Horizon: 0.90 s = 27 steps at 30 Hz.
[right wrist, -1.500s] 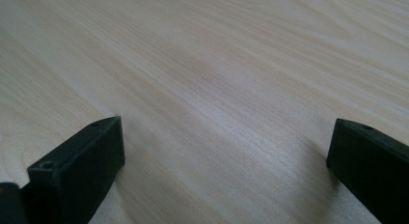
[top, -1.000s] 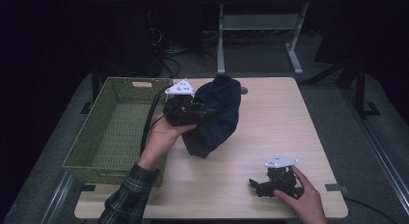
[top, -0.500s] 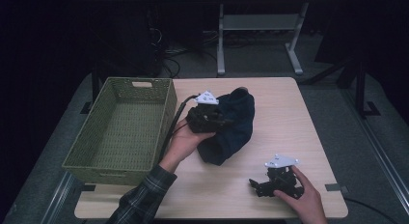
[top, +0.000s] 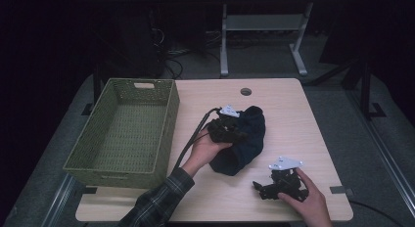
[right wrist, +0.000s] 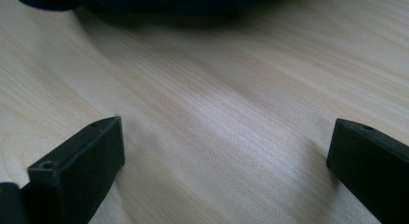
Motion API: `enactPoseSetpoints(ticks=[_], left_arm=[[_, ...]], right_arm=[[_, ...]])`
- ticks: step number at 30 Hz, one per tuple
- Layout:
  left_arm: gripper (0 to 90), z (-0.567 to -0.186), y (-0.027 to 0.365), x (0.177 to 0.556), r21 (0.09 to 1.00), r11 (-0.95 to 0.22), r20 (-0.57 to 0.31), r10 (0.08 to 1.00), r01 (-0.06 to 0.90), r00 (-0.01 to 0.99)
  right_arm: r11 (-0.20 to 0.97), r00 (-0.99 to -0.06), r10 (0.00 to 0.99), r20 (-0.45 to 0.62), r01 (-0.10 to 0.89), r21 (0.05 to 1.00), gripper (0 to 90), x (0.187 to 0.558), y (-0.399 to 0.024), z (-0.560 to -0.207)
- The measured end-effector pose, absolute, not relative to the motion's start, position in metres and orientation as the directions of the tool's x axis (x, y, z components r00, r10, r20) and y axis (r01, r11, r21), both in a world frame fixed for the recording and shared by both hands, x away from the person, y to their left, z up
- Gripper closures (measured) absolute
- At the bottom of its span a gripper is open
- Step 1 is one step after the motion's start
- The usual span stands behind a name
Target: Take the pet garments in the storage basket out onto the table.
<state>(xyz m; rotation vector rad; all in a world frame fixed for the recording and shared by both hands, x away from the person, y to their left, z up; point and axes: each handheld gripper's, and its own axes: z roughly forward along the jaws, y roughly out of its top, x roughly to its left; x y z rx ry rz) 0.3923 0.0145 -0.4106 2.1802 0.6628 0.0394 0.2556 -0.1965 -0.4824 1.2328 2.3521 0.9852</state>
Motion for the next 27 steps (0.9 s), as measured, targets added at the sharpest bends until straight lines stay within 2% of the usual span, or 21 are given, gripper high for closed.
enactPoseSetpoints(ticks=[10, 14, 18, 20, 23, 27], left_arm=[[64.2, -0.446, 0.004, 0.399, 0.683, -0.553, -0.202, 0.484, 0.477, 0.851], [48.2, -0.441, 0.006, 0.396, 0.692, -0.555, -0.172, 0.495, 0.462, 0.852], [37.4, -0.429, 0.015, 0.391, 0.713, -0.542, -0.148, 0.502, 0.444, 0.852], [33.9, -0.423, 0.019, 0.388, 0.732, -0.516, -0.157, 0.508, 0.445, 0.847], [25.8, -0.415, 0.024, 0.384, 0.733, -0.541, -0.111, 0.503, 0.413, 0.857], [18.6, -0.409, 0.028, 0.378, 0.739, -0.538, -0.1, 0.507, 0.406, 0.856]], right_arm=[[0.396, -0.585, 0.81, 0.039, 0.595, 0.699, 0.0, 0.256, -0.197, -0.483], [0.398, -0.586, 0.81, 0.038, 0.595, 0.698, 0.0, 0.256, -0.197, -0.483], [0.396, -0.585, 0.81, 0.04, 0.595, 0.699, 0.0, 0.256, -0.197, -0.483], [0.396, -0.585, 0.81, 0.04, 0.595, 0.699, 0.0, 0.256, -0.197, -0.483], [0.398, -0.586, 0.809, 0.039, 0.596, 0.698, 0.0, 0.256, -0.197, -0.482], [0.395, -0.584, 0.811, 0.043, 0.599, 0.696, 0.0, 0.255, -0.197, -0.482]])
